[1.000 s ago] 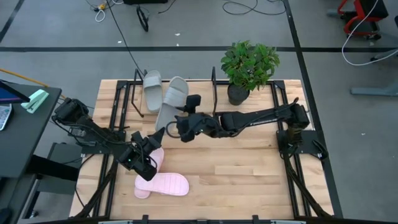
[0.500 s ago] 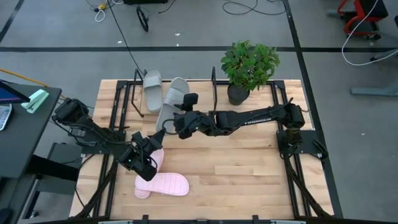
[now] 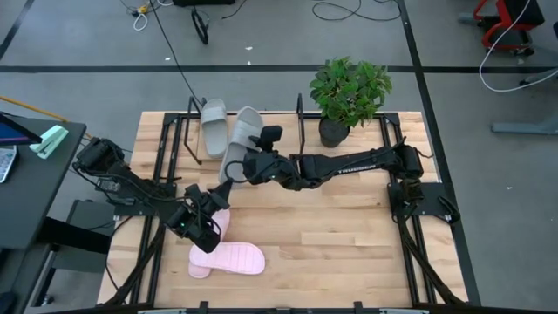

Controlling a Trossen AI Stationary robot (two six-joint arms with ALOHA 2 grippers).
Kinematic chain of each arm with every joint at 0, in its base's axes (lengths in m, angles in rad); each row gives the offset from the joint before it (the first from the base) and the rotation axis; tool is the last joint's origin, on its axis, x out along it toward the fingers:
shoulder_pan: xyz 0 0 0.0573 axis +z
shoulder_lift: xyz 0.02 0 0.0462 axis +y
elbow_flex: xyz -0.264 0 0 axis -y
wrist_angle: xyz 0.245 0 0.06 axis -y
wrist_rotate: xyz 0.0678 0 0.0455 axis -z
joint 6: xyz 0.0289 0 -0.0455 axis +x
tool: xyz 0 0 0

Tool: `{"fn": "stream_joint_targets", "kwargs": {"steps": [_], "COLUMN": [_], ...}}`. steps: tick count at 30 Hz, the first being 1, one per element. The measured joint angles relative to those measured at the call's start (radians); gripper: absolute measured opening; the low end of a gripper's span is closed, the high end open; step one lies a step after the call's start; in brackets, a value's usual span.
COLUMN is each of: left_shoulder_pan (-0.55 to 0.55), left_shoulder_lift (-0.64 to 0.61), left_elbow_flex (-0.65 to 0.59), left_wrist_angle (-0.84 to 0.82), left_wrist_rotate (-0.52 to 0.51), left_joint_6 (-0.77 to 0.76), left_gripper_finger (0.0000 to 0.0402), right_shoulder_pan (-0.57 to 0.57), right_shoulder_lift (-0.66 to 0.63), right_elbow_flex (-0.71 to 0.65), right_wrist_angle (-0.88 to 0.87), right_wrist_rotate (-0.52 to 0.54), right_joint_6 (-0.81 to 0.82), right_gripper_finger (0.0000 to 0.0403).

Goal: Pick and place slides into the shelf
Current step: Put the gray slipper on the shelf

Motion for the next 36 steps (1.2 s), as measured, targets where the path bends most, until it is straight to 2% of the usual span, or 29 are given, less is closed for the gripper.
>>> {"fn": "stream_joint_targets", "kwargs": {"steps": [2,4,5,12,24,36], "left_shoulder_pan": [-0.002,-0.007,-0.010,-0.044,-0.143,-0.313], "left_shoulder_lift": [0.000,0.000,0.000,0.000,0.000,-0.001], "left_elbow_flex": [0.000,0.000,0.000,0.001,0.000,0.000], "left_wrist_angle": [0.003,0.002,0.001,-0.001,-0.005,-0.003], "left_wrist_rotate": [-0.002,-0.002,-0.001,0.000,0.007,0.009], "left_joint_6": [0.016,0.017,0.030,0.157,0.302,0.631], "left_gripper_finger": [0.0057,0.0071,0.0079,0.0121,0.0152,0.0129], "right_shoulder_pan": [-0.001,-0.001,0.000,0.005,-0.007,-0.086], "right_shoulder_lift": [0.000,0.000,0.000,-0.002,-0.012,-0.011], "right_elbow_flex": [0.000,0.000,0.000,0.000,0.045,0.045], "right_wrist_angle": [-0.001,-0.002,-0.002,0.032,-0.004,-0.014], "right_wrist_rotate": [0.002,-0.001,-0.005,-0.002,0.040,-0.149], "right_joint_6": [-0.014,-0.048,-0.074,-0.203,-0.344,-0.338], "right_gripper_finger": [0.0105,0.0038,0.0021,0.0010,0.0009,0.0009]}}
